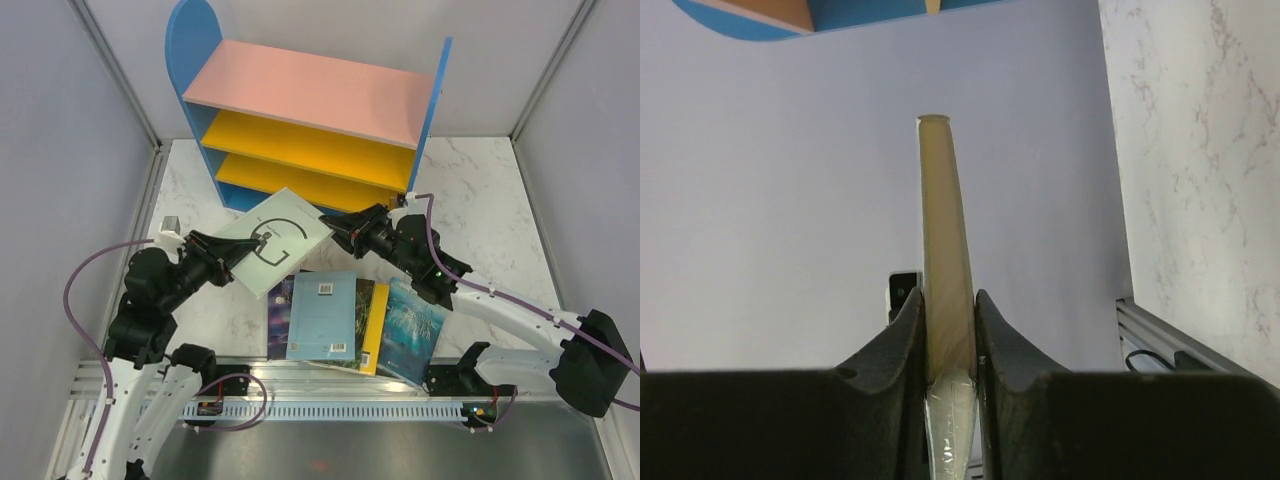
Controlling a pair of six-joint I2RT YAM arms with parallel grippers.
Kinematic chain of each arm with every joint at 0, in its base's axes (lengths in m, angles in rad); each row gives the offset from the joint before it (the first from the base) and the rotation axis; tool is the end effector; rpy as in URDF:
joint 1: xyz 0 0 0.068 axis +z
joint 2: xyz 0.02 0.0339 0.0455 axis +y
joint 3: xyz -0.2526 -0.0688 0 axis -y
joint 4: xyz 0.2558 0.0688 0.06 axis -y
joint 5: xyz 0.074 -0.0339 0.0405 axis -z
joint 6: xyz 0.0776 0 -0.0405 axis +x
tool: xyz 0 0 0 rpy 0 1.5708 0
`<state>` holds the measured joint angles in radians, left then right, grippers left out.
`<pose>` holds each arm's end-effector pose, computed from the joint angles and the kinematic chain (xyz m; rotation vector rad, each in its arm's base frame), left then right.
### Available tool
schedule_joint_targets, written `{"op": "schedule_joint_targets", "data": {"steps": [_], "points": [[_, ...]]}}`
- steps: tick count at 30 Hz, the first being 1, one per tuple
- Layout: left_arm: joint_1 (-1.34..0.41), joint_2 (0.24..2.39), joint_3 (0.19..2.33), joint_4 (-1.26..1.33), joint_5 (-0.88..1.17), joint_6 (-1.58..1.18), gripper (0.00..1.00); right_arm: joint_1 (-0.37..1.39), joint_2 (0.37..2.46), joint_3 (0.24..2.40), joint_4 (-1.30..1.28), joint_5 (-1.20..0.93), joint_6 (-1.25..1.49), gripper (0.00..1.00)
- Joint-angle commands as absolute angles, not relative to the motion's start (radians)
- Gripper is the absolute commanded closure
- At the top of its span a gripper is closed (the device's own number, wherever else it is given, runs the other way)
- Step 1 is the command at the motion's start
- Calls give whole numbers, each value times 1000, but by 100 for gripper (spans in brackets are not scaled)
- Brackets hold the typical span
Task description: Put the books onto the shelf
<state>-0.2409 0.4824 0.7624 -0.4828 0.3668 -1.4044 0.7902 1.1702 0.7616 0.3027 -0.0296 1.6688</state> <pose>0.1574 -0.0673 0.3295 -0.8479 1.8407 -1.4503 0.2311 0.2366 0.2835 0.8527 1.8791 1.7589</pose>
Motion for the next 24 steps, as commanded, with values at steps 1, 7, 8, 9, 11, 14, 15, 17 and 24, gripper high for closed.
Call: {"op": "schedule_joint_targets", "data": {"steps": [1, 7, 8, 9, 11, 14, 15, 17, 24], "points": [[-241, 483, 811, -566, 290, -1347, 98, 799, 1121, 796, 477, -6, 1733, 100], [-239, 480, 818, -673, 247, -1295, 98, 798, 1080, 776, 374, 8, 1723, 91], [-239, 476, 818, -684, 236, -1267, 98, 796, 1068, 779, 350, 2, 1712, 55], [-241, 472, 816, -719, 224, -1258, 98, 793, 1059, 797, 277, 2, 1675, 39], [-241, 462, 805, -730, 184, -1220, 98, 784, 1026, 819, 195, 2, 1625, 16], [-241, 462, 796, -718, 147, -1184, 98, 750, 979, 844, 63, -35, 1562, 11], [-241, 466, 799, -716, 138, -1178, 98, 741, 967, 842, 46, -46, 1552, 11], [-241, 486, 804, -692, 124, -1157, 98, 709, 928, 828, 17, -73, 1533, 11], [-239, 543, 766, -500, 84, -1170, 98, 661, 822, 779, -66, -144, 1503, 11]]}}
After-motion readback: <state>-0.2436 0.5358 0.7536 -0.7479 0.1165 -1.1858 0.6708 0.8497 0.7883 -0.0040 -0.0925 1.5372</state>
